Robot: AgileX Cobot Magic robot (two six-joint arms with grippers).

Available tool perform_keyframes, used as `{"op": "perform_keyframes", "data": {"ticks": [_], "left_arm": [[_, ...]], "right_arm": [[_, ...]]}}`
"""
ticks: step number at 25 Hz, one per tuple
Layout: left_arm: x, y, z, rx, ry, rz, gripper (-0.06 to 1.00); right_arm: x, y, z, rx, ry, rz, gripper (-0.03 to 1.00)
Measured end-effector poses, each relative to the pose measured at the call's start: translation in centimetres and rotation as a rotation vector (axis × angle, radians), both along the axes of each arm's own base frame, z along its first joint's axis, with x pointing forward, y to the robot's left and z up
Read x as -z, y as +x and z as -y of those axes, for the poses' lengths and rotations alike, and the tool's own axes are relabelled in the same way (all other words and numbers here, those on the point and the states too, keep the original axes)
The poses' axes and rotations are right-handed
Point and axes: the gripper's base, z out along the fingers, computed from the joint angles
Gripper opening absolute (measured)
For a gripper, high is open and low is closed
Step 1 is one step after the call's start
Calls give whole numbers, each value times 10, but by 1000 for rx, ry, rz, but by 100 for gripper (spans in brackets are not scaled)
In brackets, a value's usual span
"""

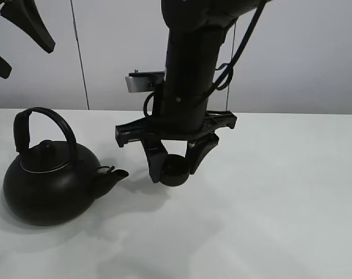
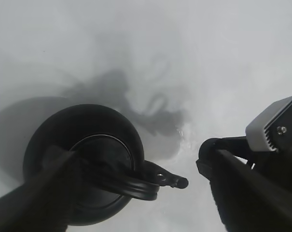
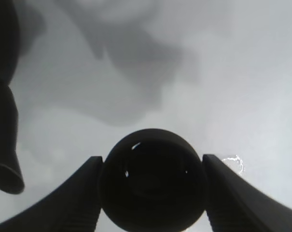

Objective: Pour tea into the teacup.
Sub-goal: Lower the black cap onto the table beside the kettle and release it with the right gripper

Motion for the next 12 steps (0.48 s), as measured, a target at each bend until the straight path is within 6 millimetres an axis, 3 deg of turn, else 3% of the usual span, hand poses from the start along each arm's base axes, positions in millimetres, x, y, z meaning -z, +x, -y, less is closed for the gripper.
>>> {"op": "perform_keyframes", "data": {"ticks": [6,12], "left_arm": [[0,0,0,0,0,0,54],[0,0,0,0,0,0,54]], "right_arm": [[-14,7,-5,23,30,40,40],[6,11,-9,79,42,12,40]]}}
